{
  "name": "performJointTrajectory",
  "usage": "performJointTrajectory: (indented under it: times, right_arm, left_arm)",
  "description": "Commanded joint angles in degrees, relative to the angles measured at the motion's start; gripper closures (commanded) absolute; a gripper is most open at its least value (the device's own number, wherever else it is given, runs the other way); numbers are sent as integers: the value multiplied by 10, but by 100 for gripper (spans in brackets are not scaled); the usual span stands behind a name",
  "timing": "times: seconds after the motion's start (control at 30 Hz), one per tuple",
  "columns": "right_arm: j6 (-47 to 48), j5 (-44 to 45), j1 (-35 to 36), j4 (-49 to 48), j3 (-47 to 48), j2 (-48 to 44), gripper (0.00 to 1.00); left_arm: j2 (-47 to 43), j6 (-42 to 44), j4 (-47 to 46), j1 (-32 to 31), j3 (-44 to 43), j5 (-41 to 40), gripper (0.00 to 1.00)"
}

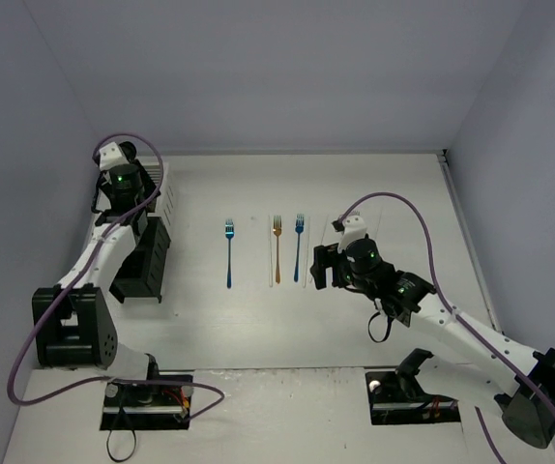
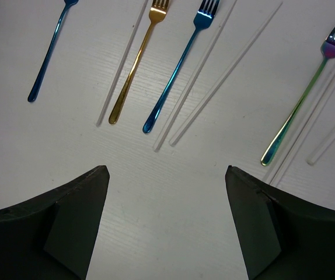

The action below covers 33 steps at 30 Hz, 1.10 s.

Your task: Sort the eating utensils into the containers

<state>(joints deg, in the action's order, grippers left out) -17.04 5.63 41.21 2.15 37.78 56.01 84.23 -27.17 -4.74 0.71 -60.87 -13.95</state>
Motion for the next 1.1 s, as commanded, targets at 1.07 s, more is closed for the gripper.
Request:
performJointTrajectory:
  times: [1.07]
  right_arm:
    - [-37, 27, -4, 15, -1, -66, 22]
  left_arm:
    - [301, -46, 385, -242, -251, 168, 60]
